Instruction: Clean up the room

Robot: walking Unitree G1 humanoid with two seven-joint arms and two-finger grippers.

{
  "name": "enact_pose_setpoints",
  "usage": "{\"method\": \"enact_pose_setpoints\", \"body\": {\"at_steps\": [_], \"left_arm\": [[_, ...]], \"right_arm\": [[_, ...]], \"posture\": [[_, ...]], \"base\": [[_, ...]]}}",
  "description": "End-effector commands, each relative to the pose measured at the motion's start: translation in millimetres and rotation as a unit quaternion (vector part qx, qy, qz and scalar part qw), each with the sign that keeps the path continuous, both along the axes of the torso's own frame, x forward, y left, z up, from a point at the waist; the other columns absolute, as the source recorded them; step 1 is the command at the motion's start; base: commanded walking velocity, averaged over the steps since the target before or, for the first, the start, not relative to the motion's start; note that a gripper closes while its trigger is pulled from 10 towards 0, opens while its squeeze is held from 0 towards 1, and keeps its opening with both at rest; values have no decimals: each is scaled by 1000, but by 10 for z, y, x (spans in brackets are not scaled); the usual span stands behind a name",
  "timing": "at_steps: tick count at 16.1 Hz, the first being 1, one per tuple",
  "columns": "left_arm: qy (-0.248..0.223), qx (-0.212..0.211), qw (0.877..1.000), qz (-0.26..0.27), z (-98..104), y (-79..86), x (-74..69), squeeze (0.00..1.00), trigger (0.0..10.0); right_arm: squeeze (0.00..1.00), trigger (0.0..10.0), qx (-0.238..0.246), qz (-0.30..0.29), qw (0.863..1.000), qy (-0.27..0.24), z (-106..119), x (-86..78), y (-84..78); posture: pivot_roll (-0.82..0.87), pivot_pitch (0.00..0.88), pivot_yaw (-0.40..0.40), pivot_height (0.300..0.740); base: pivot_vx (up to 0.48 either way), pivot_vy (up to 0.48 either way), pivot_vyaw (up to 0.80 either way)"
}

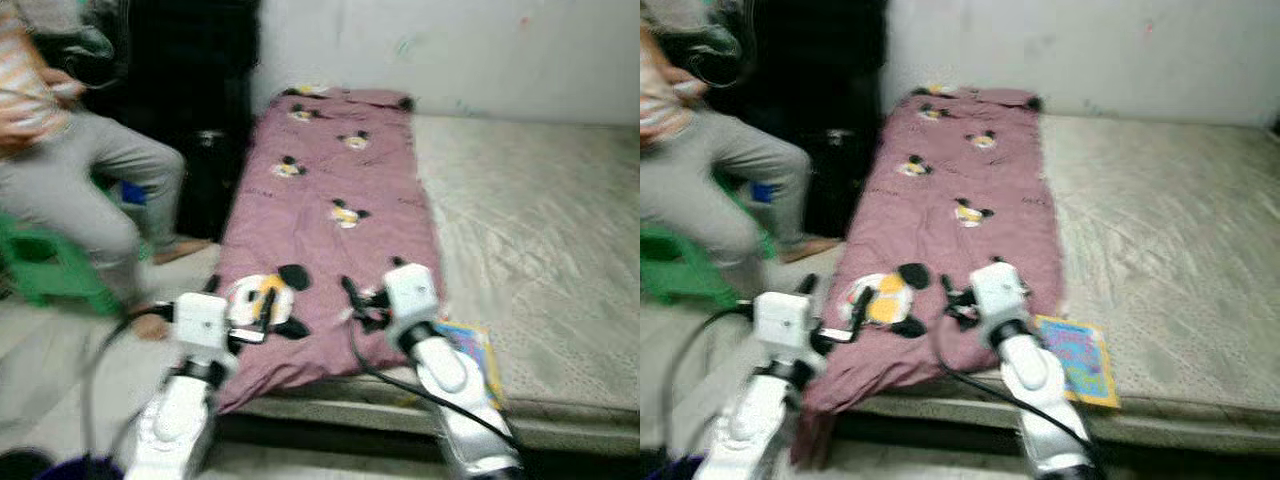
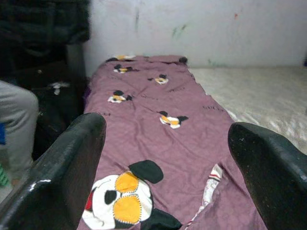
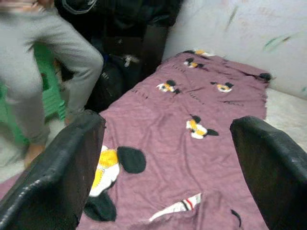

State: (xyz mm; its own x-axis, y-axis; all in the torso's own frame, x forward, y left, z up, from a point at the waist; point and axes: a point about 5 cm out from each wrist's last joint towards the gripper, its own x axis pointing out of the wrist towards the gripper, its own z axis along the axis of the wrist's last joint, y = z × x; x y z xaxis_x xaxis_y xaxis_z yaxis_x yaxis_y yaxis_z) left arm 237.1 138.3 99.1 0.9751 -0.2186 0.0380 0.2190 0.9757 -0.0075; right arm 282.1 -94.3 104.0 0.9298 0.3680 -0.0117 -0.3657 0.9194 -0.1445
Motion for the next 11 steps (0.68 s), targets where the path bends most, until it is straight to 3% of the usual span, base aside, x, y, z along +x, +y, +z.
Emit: {"method": "enact_pose_setpoints", "body": {"at_steps": [1,4,11], "left_arm": [[-5,-12,1000,-18,42,-86,21,0,10000],[-4,-12,1000,-20,40,-75,22,0,10000],[-1,-9,1000,-30,35,-90,33,0,10000]], "right_arm": [[0,10000,-7,-25,1000,-2,-11,2,-127],[0,10000,-7,-27,1000,-3,-14,2,-117],[0,10000,-11,-34,999,-8,-13,25,-160]], "posture": [[-26,10,-12,740],[-27,8,-10,740],[-25,1,-5,740]], "base": [[259,0,0],[255,0,0],[0,0,0]]}}
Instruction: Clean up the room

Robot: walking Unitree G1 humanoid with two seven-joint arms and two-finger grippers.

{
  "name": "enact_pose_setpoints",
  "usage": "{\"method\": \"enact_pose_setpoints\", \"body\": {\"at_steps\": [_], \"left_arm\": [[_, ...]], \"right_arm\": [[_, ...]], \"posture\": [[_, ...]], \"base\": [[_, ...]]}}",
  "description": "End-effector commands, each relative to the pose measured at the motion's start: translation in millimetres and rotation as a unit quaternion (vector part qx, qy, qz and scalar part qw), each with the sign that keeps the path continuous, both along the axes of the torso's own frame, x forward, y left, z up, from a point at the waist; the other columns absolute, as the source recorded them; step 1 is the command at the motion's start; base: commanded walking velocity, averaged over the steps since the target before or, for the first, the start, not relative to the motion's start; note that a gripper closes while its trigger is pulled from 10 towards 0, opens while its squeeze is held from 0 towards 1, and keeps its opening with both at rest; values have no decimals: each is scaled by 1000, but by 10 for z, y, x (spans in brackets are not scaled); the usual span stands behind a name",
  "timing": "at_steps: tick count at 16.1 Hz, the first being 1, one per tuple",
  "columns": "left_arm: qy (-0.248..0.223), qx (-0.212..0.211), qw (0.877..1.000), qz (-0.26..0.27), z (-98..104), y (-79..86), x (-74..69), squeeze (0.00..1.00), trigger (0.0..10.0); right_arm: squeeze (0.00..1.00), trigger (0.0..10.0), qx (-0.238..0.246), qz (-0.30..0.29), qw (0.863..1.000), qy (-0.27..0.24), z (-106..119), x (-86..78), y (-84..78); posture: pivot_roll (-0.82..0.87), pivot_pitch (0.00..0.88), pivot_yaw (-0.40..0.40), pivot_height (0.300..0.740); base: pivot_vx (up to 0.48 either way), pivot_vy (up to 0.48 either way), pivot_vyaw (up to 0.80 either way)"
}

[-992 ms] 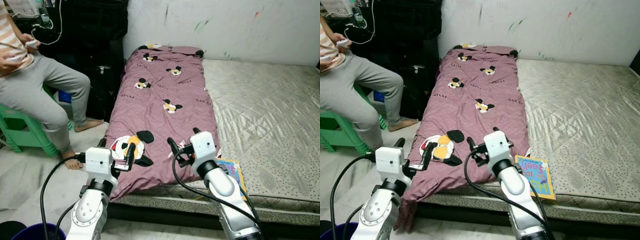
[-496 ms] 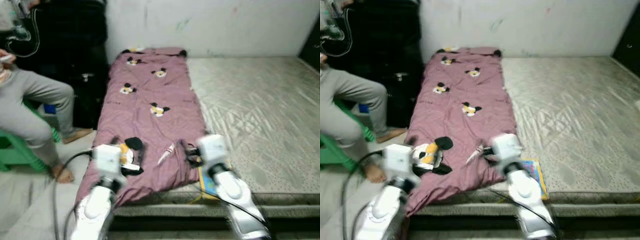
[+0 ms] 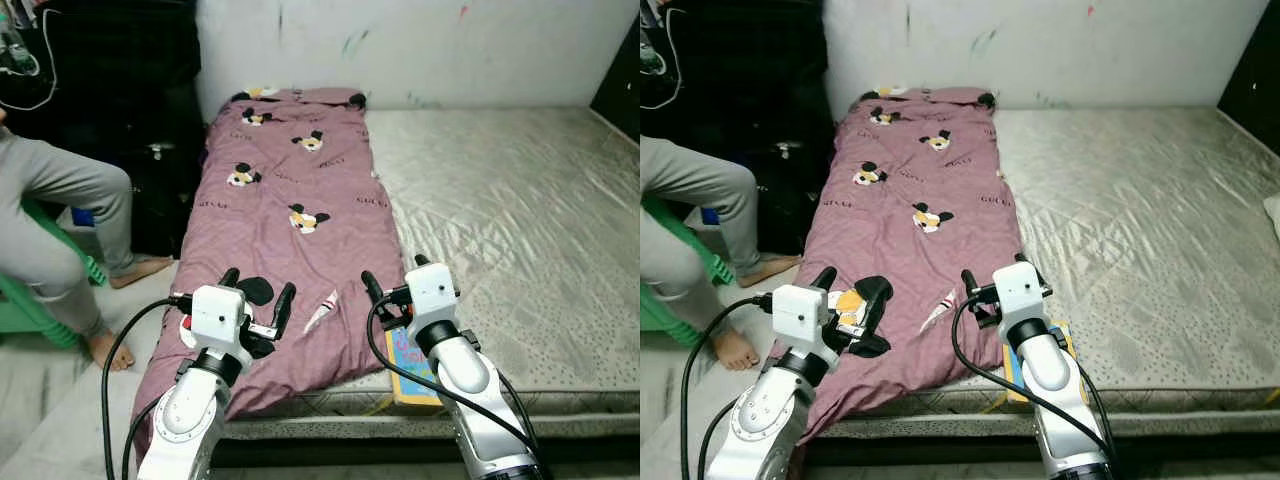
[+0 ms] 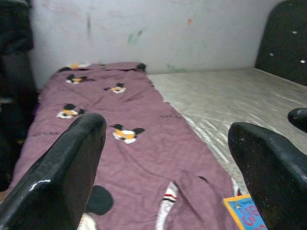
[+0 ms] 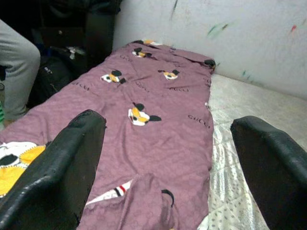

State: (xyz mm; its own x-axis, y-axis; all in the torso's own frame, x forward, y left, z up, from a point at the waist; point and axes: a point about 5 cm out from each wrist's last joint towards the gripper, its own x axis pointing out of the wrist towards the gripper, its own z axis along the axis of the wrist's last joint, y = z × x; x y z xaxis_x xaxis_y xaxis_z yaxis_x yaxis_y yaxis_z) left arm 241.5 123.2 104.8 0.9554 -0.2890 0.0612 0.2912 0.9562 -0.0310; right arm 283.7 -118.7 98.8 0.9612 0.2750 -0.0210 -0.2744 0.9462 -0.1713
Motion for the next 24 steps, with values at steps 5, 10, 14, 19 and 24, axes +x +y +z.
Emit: {"method": "enact_pose_setpoints", "body": {"at_steps": [5,10,14,19,24], "left_arm": [[11,28,999,35,-47,98,13,0,10000],[10,31,999,29,-44,70,10,0,10000],[9,28,999,31,-39,76,14,0,10000],[8,30,999,35,-39,85,26,0,10000],[9,14,999,31,-36,79,42,0,10000]], "right_arm": [[0,10000,-3,16,1000,-11,38,15,89],[0,10000,-3,14,1000,-9,22,-10,81],[0,10000,-16,5,1000,-11,13,5,63],[0,10000,-19,5,1000,-10,1,12,56],[0,10000,-25,6,1000,-6,-31,-16,40]], "posture": [[-24,2,-5,740],[-29,8,-4,740],[-29,10,-6,740],[-27,6,-5,740],[-32,4,-1,740]], "base": [[0,0,0],[0,0,521],[0,0,127],[0,0,0],[0,0,0]]}}
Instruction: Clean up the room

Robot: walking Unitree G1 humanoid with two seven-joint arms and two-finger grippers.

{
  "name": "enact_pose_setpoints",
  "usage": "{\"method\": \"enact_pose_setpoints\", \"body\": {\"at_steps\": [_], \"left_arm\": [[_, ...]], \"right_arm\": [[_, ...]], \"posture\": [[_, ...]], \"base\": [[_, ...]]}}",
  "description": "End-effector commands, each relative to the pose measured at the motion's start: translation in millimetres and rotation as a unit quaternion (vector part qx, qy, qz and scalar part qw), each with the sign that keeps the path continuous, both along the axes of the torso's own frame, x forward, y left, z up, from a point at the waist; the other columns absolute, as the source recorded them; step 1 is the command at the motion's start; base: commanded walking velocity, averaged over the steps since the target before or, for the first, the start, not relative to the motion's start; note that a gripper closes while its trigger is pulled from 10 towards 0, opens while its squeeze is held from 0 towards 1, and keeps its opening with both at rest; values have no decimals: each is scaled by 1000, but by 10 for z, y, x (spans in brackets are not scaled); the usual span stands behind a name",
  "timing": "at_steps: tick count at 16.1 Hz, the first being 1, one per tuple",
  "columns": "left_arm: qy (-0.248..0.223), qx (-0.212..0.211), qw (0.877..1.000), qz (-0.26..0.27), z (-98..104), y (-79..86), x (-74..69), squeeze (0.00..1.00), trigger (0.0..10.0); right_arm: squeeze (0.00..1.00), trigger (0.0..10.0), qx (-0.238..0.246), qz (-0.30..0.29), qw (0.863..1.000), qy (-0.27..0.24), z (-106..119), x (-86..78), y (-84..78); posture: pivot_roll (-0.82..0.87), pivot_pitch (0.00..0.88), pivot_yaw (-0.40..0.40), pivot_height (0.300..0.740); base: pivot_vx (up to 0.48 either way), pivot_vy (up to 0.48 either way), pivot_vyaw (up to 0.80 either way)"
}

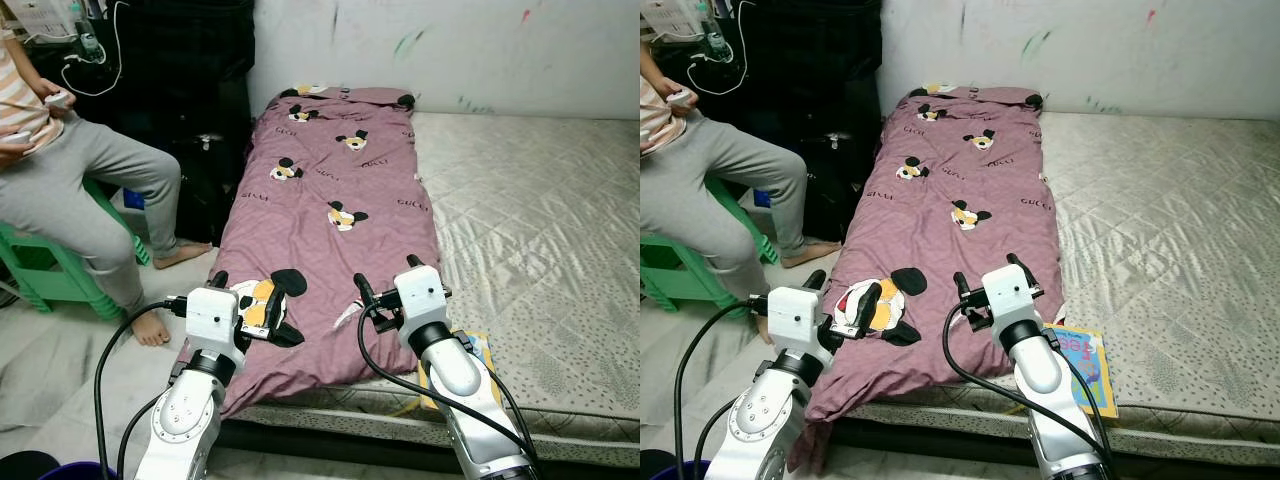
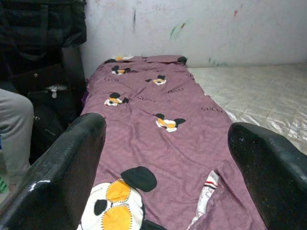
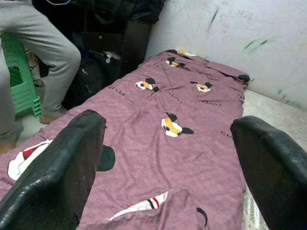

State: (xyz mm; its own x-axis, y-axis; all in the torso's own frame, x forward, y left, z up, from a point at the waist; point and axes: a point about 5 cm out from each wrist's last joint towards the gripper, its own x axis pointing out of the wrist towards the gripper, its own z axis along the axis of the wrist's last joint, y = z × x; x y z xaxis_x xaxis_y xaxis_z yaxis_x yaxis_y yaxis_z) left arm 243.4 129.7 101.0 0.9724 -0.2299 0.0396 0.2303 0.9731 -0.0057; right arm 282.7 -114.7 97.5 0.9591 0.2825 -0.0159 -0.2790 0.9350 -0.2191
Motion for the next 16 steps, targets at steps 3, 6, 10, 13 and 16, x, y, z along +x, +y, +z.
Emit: {"method": "enact_pose_setpoints", "body": {"at_steps": [3,6,10,13,16], "left_arm": [[-1,6,1000,5,11,21,23,0,10000],[-2,13,1000,5,11,17,27,0,10000],[0,11,1000,3,8,8,21,0,10000],[0,9,1000,1,8,2,23,0,10000],[-4,-6,1000,-1,22,2,27,0,10000]], "right_arm": [[0,10000,0,3,1000,2,-19,-8,11],[0,10000,0,6,1000,1,-15,-8,27],[0,10000,2,6,1000,4,-26,-17,22],[0,10000,2,8,1000,5,-26,-16,22],[0,10000,2,9,1000,6,-28,-12,22]], "posture": [[-32,3,-1,740],[-32,3,-1,740],[-30,5,-2,740],[-33,5,-3,740],[-33,5,-3,740]], "base": [[0,0,0],[0,0,710],[0,0,647],[0,0,0],[0,0,0]]}}
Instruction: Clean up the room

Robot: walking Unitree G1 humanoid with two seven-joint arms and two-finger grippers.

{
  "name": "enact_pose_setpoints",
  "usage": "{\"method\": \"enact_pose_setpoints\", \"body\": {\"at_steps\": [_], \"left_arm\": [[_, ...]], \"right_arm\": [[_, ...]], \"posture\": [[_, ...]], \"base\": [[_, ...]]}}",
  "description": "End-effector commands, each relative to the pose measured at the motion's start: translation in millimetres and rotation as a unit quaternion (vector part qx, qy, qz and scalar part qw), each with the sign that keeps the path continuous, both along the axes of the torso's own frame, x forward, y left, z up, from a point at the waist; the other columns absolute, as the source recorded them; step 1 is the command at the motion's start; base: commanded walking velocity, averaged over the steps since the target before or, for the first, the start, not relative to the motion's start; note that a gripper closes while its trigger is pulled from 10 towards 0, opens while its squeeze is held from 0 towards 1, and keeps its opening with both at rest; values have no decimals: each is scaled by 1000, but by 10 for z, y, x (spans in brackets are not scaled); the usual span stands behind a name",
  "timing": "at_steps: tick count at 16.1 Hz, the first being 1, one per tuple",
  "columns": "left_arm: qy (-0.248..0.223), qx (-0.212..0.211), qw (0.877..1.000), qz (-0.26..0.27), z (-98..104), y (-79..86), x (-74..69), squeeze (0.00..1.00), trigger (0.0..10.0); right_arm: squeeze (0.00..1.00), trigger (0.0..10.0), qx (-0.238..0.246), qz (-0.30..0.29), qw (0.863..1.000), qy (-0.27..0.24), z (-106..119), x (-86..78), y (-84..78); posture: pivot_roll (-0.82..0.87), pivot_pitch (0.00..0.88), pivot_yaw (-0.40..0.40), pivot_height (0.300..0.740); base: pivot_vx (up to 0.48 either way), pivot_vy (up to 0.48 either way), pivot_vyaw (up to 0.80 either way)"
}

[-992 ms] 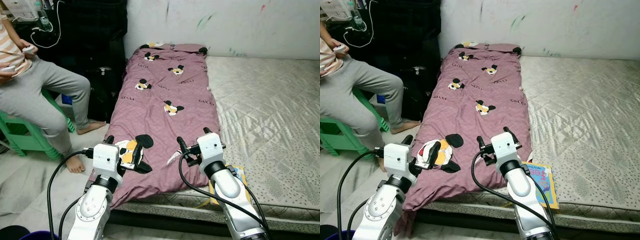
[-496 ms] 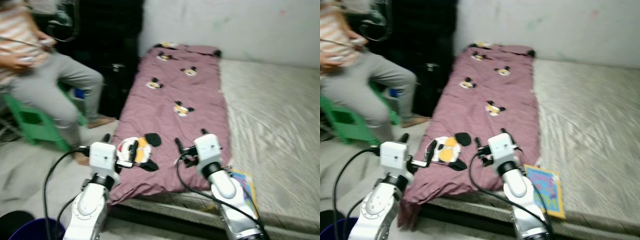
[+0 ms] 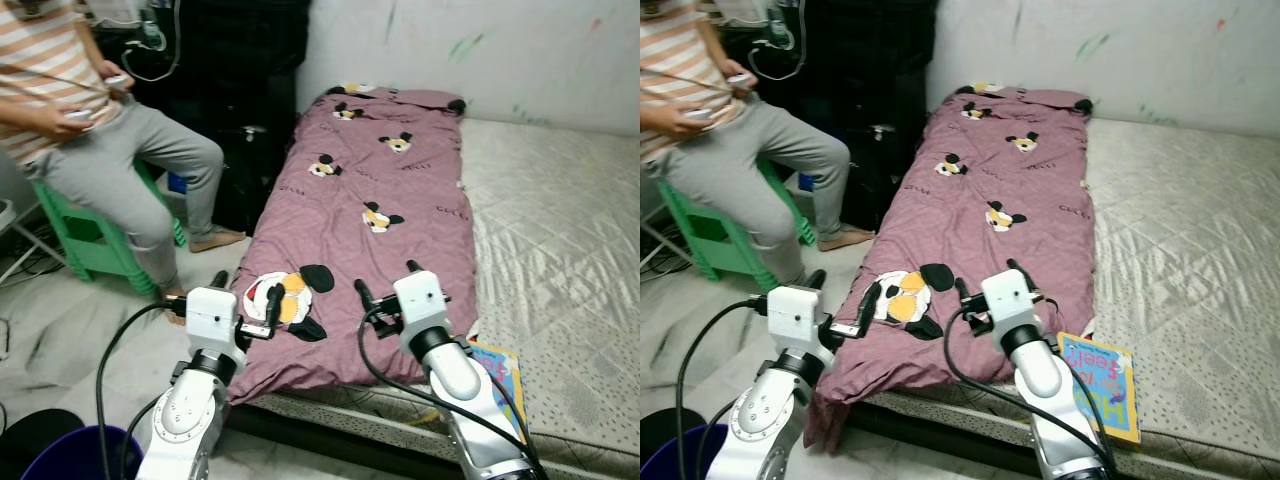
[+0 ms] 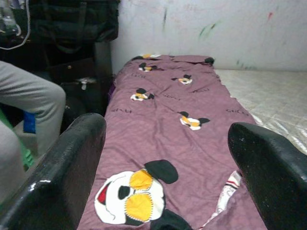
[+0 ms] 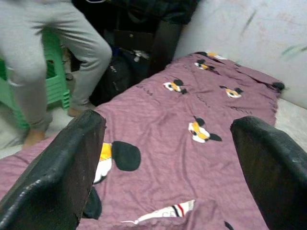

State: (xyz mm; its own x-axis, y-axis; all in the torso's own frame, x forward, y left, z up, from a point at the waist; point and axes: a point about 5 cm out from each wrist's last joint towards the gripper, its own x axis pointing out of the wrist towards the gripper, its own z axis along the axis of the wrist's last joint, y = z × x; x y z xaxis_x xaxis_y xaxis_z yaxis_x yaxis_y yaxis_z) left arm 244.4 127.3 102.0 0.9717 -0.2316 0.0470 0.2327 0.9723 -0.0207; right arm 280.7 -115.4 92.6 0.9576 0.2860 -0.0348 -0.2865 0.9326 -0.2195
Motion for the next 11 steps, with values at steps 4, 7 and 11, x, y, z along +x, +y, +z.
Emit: {"method": "enact_pose_setpoints", "body": {"at_steps": [4,7,11], "left_arm": [[-6,0,1000,-17,20,-11,6,0,10000],[-5,-1,1000,-19,18,-9,6,0,10000],[-6,-8,1000,-26,23,-10,1,0,10000]], "right_arm": [[0,10000,18,2,1000,3,15,21,12],[0,10000,28,-2,1000,8,12,26,-5],[0,10000,27,-3,1000,5,16,31,-4]], "posture": [[-33,0,-4,740],[-33,0,-4,740],[-34,0,-3,740]], "base": [[0,0,0],[0,0,-533],[0,0,-577]]}}
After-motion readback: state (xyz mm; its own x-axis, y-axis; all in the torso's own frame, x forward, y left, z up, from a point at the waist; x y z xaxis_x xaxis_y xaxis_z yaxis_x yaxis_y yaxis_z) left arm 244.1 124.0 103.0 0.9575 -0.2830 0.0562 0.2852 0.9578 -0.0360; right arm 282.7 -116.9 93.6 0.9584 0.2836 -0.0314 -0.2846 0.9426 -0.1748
